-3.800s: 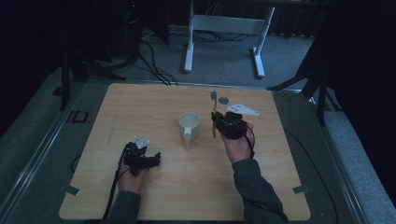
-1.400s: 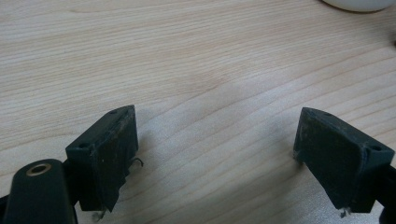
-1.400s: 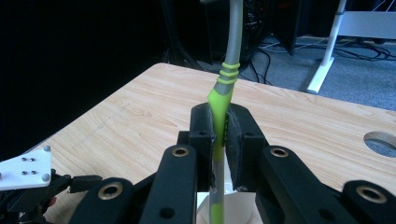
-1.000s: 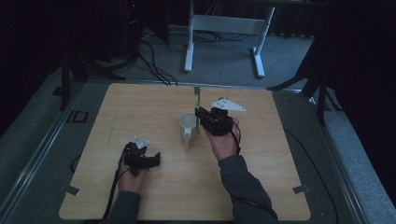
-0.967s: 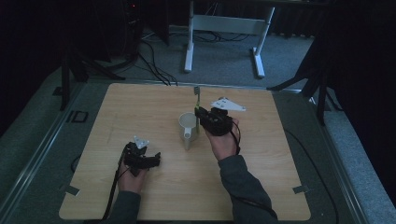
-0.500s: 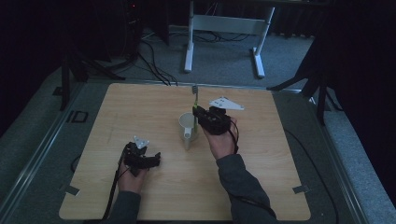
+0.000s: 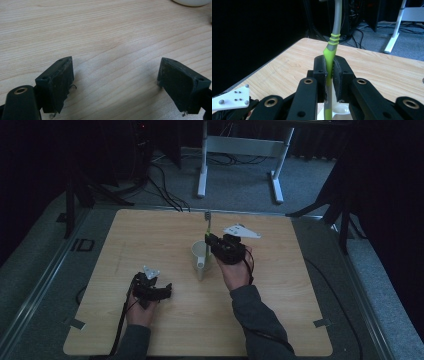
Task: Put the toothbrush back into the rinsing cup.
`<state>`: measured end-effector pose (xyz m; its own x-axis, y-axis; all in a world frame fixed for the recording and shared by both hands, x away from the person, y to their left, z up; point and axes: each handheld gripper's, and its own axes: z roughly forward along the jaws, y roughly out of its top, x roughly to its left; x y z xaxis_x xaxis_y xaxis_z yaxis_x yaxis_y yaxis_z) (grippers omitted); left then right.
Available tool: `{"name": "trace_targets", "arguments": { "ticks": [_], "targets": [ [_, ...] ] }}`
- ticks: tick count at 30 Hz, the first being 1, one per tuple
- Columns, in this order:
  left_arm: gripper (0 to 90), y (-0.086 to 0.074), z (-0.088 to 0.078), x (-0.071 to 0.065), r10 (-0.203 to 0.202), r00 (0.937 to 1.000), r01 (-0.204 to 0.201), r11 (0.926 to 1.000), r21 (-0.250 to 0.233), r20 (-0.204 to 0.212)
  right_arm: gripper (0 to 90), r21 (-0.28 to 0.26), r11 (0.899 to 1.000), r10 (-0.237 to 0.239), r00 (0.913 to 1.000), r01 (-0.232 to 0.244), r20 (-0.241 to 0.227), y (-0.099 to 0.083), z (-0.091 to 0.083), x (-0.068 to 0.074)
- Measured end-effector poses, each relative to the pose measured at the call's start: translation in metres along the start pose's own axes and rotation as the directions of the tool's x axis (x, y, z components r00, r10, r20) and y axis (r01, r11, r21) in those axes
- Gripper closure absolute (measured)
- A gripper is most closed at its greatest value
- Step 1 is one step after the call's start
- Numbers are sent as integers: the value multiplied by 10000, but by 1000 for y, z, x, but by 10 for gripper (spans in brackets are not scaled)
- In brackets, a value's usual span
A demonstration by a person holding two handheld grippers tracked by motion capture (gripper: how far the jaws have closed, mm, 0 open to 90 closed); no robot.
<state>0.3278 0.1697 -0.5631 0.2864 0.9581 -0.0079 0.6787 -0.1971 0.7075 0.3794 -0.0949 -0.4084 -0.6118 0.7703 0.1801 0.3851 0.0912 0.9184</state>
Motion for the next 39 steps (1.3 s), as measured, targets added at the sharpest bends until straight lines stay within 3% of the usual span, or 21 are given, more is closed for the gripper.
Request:
{"name": "trace_targets", "arguments": {
  "ticks": [39],
  "targets": [
    [142,0,0,0,0,10000,0,10000,1,-2,810,233,9994,-244,9989,253,-404,-8,12,13]
  ]
}}
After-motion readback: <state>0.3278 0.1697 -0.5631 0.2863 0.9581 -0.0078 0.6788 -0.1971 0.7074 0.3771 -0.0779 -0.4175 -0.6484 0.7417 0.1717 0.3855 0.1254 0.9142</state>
